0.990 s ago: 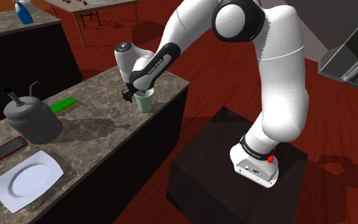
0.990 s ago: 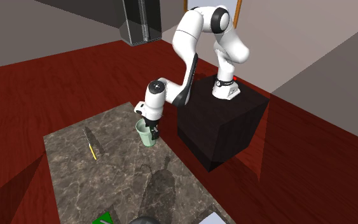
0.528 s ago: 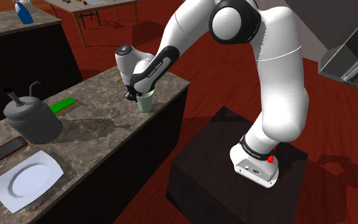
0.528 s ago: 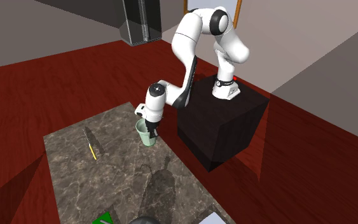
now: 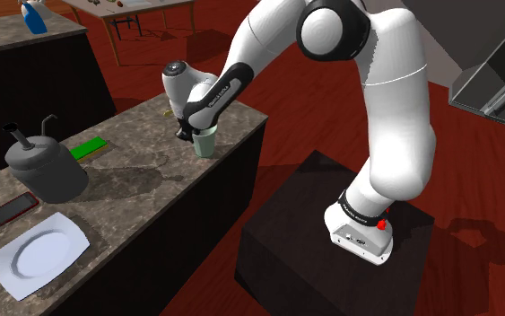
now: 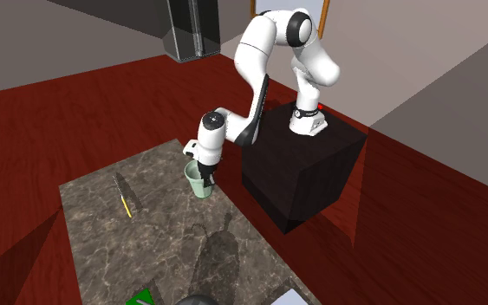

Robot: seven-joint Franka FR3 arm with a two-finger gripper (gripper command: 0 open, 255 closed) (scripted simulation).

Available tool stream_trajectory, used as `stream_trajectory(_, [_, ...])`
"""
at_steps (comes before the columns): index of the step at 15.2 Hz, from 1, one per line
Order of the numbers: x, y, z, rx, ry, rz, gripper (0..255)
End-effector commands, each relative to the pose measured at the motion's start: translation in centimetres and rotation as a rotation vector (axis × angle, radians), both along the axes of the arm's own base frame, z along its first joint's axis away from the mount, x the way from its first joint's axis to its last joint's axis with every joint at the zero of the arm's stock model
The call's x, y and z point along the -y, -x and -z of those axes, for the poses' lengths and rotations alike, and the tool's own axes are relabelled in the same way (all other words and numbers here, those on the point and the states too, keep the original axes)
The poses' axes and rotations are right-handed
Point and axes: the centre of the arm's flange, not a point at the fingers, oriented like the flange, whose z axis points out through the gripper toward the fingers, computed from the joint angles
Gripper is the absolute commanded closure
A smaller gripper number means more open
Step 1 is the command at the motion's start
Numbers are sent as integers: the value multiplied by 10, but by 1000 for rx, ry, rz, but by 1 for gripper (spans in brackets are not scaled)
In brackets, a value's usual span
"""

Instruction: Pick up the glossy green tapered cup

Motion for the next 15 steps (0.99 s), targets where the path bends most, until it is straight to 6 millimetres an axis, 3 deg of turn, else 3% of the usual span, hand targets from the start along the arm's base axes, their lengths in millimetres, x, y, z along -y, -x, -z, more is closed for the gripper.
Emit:
stream_trajectory(1, [-1, 0, -9, 1, 0, 0, 255])
stream_trajectory(13, [-1, 0, -73, 1, 0, 0, 255])
stream_trajectory(15, [-1, 1, -74, 1, 0, 0, 255])
